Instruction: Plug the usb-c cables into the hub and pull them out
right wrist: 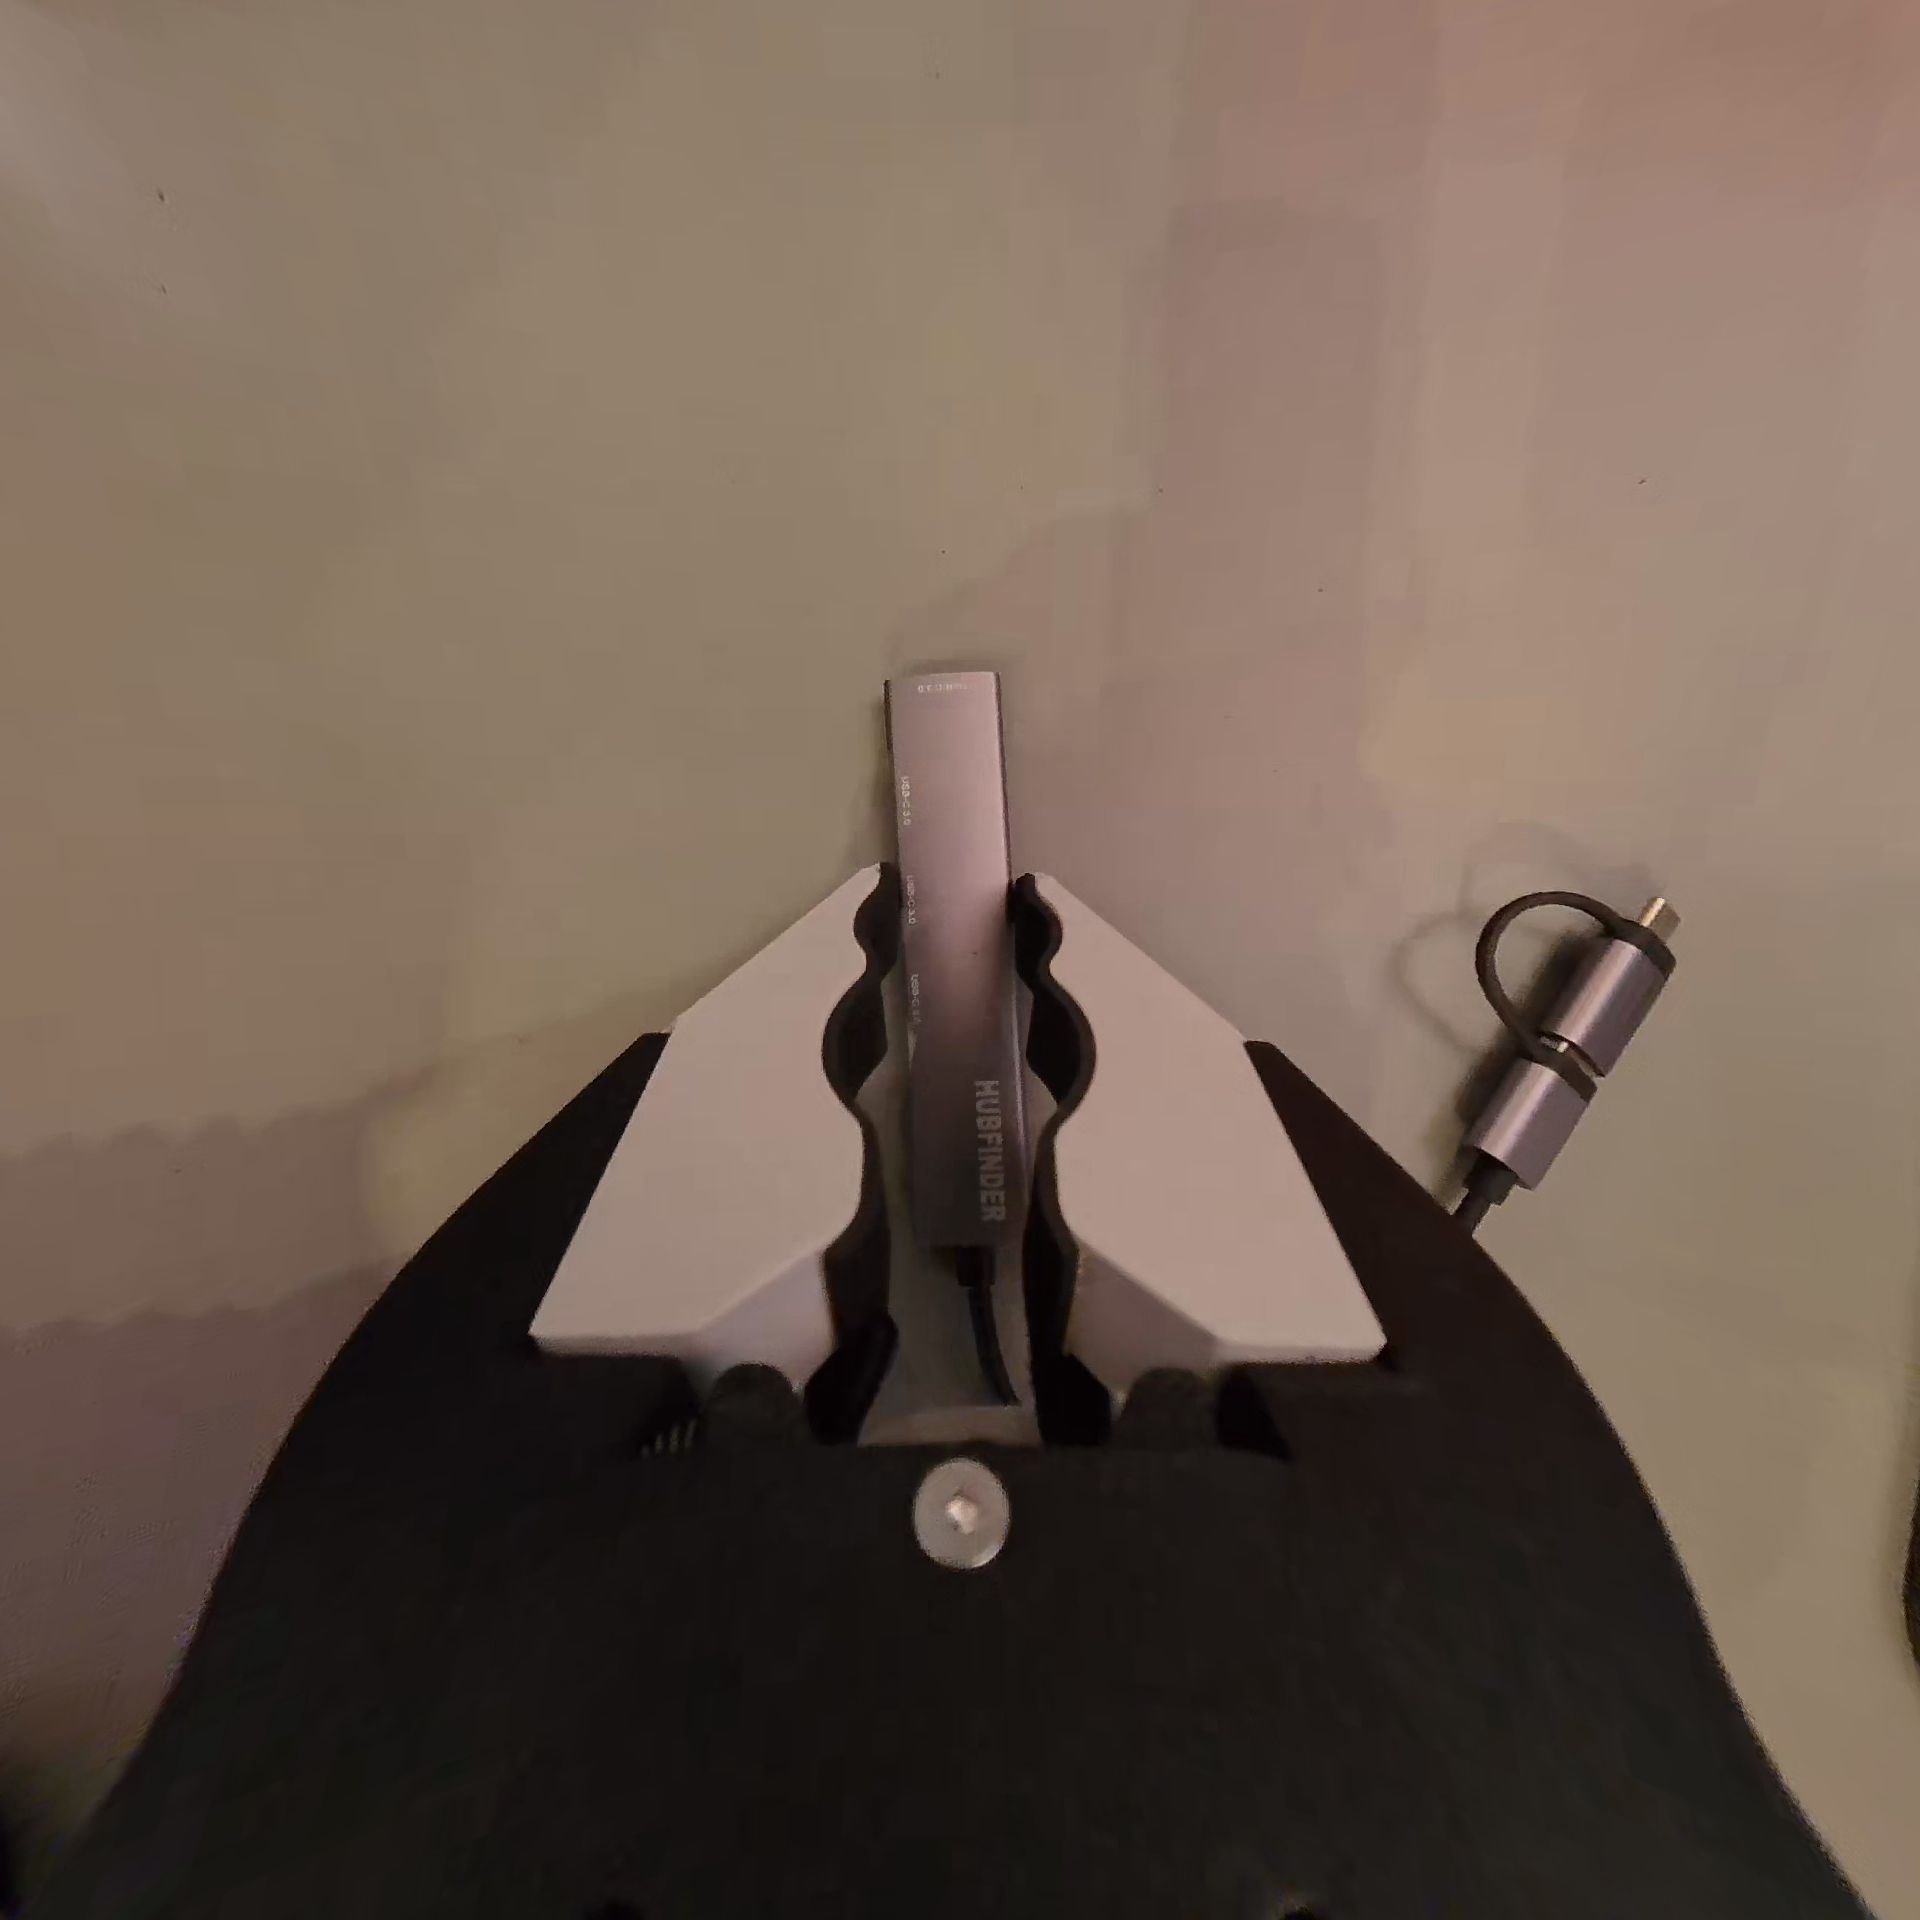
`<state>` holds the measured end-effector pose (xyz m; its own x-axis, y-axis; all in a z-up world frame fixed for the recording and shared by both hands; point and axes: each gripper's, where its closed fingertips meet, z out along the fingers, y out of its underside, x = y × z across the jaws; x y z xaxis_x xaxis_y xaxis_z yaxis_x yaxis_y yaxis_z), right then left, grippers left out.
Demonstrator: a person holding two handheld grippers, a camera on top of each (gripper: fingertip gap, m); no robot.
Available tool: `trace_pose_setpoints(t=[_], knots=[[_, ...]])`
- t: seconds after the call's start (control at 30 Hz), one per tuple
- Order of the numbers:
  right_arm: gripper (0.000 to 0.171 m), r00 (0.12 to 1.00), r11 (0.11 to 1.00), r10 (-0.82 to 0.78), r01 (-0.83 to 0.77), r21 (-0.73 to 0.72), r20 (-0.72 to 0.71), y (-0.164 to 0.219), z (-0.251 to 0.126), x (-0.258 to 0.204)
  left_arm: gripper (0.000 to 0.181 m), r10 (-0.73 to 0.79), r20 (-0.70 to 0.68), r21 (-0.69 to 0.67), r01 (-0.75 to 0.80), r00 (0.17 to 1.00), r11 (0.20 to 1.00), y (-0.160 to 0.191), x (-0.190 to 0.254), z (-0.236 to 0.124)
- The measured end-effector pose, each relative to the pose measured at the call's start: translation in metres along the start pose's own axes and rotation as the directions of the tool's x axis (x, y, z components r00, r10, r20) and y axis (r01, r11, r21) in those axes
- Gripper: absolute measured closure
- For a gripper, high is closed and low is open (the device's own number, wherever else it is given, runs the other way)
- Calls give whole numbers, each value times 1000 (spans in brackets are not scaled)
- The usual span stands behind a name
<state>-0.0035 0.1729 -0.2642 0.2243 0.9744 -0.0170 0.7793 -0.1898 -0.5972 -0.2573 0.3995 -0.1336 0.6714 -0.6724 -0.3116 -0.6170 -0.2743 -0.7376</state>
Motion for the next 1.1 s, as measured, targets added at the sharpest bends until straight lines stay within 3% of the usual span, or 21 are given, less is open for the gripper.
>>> trace_pose_setpoints(t=[0.1,0.23,0.37,0.47,0.7,1.1], knots=[[152,1000,1000,0,0,6,0,0,0,0,141,-201,-73,-95,194,977,976,19,-5,30],[152,1000,1000,2,-2,16,2,0,0,1,140,-299,-68,-230,277,952,933,41,-9,62],[152,1000,1000,-2,2,17,0,0,0,1,159,-370,-82,-280,335,925,900,51,-6,80],[152,1000,1000,-2,2,18,-1,1,0,1,171,-398,-94,-244,367,912,898,45,-7,82],[152,1000,1000,5,-5,17,-10,4,-3,4,176,-325,-51,-66,322,944,945,8,-33,43],[139,1000,998,12,-11,61,-20,-2,-9,5,177,-269,66,258,244,961,935,-84,-105,-76]])
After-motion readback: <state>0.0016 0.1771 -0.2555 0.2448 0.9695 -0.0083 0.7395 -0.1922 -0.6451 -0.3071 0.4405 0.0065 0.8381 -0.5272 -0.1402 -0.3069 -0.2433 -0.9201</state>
